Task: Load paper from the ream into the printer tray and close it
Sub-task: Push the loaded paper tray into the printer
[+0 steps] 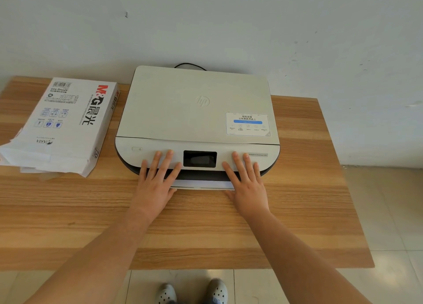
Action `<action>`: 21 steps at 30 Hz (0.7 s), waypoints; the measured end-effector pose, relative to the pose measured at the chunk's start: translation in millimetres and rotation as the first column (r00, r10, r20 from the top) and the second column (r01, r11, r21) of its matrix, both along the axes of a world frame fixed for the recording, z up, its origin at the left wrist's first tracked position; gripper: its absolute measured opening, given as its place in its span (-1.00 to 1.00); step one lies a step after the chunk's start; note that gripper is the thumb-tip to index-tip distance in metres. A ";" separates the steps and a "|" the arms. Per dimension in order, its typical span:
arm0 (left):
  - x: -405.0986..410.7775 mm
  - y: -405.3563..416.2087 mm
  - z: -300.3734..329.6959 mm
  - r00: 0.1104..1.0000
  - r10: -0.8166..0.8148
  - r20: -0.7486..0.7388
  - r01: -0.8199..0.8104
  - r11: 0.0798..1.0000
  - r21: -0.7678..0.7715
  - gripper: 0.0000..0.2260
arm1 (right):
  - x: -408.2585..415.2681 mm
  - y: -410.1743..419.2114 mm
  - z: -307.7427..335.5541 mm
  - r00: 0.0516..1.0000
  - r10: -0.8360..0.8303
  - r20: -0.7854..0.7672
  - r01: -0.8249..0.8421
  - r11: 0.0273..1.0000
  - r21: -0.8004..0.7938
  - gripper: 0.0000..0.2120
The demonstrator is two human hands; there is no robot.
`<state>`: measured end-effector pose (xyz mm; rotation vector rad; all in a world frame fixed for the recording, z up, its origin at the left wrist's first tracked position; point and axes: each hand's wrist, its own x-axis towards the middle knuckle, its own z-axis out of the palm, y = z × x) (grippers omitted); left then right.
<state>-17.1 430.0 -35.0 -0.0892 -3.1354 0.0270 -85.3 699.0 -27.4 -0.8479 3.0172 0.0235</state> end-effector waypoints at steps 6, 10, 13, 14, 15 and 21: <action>-0.6 0.9 -1.7 1.000 0.010 -0.012 -0.010 1.000 0.018 -0.22 | -0.3 -1.0 -2.2 1.000 -0.005 -0.012 0.005 1.000 -0.010 -0.14; -0.9 0.5 -3.5 1.000 0.012 -0.017 -0.012 1.000 0.020 -0.22 | -0.5 -2.5 -3.3 1.000 -0.009 -0.012 0.009 1.000 -0.025 -0.12; -1.1 0.8 -4.7 1.000 0.012 -0.022 -0.012 1.000 0.023 -0.20 | -1.0 -2.2 -4.1 1.000 -0.009 -0.015 0.009 1.000 -0.015 -0.12; -1.3 1.0 -5.0 1.000 0.014 -0.023 -0.013 1.000 0.026 -0.20 | -1.1 -2.1 -4.7 1.000 -0.009 -0.015 0.009 1.000 -0.012 -0.13; -1.4 1.0 -5.4 1.000 0.015 -0.024 -0.014 0.999 0.028 -0.19 | -1.2 -2.2 -5.3 1.000 -0.011 -0.014 0.010 1.000 -0.012 -0.13; -1.3 0.7 -8.4 0.999 0.012 -0.038 -0.010 0.999 0.040 -0.18 | -2.2 -1.8 -9.7 1.000 -0.008 -0.022 0.007 1.000 -0.030 -0.15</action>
